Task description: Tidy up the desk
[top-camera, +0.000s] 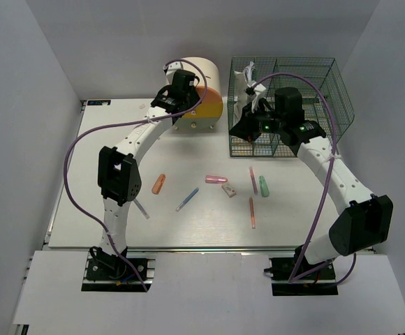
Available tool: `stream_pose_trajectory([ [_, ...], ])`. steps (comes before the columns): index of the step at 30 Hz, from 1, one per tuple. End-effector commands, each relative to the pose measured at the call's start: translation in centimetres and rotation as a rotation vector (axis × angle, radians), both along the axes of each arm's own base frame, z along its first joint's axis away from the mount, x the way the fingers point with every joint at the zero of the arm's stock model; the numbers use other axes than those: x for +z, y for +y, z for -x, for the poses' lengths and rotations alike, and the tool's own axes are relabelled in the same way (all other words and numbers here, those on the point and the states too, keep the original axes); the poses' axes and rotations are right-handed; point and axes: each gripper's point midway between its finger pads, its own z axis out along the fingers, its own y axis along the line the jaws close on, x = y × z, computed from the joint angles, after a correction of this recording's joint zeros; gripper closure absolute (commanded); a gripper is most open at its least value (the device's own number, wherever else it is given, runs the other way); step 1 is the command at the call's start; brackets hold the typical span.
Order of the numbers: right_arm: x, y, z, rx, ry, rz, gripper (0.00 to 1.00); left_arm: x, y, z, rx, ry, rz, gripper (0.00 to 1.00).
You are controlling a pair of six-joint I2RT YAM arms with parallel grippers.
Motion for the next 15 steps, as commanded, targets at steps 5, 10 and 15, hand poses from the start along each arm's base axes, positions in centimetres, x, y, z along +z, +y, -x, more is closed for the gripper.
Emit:
stream_pose_trajectory([
  [5, 1.5, -0.4, 0.2, -0.007, -0.064, -0.019, 0.98, 2.2, -0.4, -0.7, 0.01, -0.061, 0.022, 0.62],
  [10, 1.4, -0.6, 0.1, -0.01, -0.071, -0.013, 0.98, 1.5, -0.5, -0.3, 0.001, -0.041, 0.028, 0.72],
  [15, 1.5, -0.7, 0.1, -0.013, -0.078, -0.011, 0.98, 0.9, 0.0, 1.7, -0.016, -0.025, 0.043, 0.79],
])
